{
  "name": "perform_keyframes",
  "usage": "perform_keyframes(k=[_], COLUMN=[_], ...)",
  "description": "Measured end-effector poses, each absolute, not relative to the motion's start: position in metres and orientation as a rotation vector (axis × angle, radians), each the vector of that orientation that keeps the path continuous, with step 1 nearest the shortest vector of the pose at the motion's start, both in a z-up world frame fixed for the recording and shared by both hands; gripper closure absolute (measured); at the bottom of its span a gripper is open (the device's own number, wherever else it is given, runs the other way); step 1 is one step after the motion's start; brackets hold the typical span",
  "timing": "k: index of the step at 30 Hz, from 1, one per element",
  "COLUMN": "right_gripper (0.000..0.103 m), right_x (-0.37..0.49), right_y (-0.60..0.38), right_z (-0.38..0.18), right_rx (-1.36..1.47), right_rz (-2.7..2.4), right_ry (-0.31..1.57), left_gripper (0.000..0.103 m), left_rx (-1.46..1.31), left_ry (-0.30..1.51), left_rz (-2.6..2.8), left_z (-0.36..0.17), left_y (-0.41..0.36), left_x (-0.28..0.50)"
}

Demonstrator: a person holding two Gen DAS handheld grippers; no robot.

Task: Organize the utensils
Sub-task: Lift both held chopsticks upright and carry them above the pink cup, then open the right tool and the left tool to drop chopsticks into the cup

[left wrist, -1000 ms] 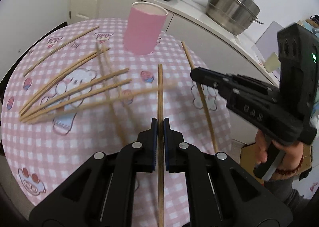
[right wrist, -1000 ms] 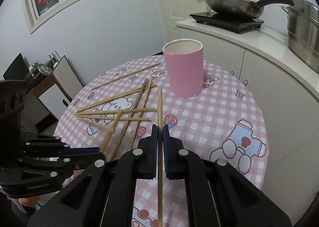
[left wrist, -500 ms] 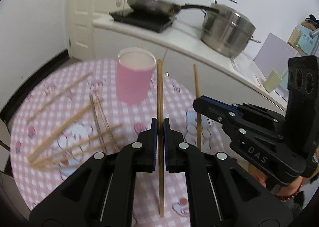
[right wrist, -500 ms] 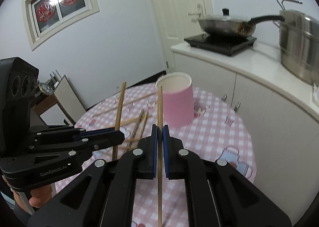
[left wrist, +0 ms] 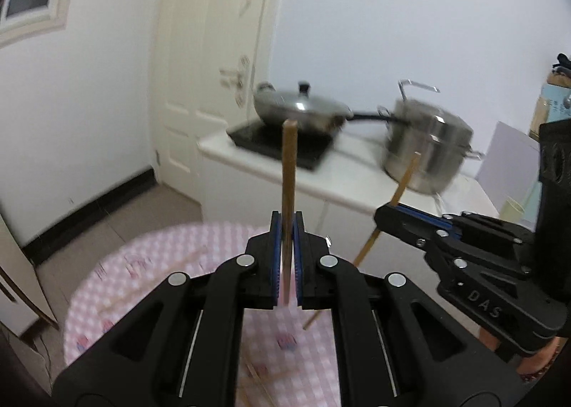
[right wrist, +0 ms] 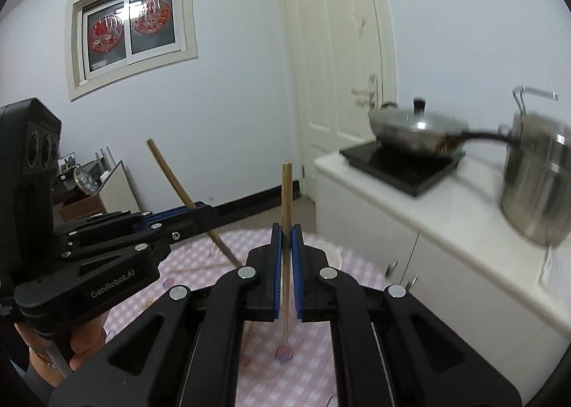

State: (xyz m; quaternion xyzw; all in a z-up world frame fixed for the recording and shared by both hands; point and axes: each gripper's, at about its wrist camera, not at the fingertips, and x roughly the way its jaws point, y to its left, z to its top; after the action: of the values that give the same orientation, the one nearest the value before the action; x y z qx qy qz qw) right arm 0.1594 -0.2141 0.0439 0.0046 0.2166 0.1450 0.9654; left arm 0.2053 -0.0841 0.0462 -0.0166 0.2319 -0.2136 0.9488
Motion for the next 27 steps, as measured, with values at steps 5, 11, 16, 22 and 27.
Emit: perform_keyframes(k=[5, 11, 16, 22, 27], right_gripper=[0.099, 0.099, 0.099, 0.099, 0.099], right_x=[0.178, 0.202, 0.217, 0.226, 0.226], right_y=[-0.221, -0.224, -0.224, -0.225, -0.223], right_z=[0.066, 0.065, 0.047, 0.020, 0.007], right_rx=[-0.009, -0.021, -0.014, -0.010, -0.015], right_rz=[0.260, 0.229, 0.238, 0.240, 0.236], right_ry=[0.369, 0.321, 0.356, 0.425, 0.457], left_gripper=[0.097, 0.097, 0.097, 0.096, 0.096], left_rx=[-0.064, -0.102, -0.097, -0.045, -0.016], left_ry=[0.410, 0.368, 0.338, 0.393, 0.484], left_rz=[-0.424, -0.411, -0.384, -0.358, -0.334], left_z=[0.069, 0.077, 0.067, 0.041, 0.009], left_y=[-0.087, -0.093, -0.102, -0.113, -0.115], left_x=[0.224, 0.244, 0.257, 0.270, 0.279])
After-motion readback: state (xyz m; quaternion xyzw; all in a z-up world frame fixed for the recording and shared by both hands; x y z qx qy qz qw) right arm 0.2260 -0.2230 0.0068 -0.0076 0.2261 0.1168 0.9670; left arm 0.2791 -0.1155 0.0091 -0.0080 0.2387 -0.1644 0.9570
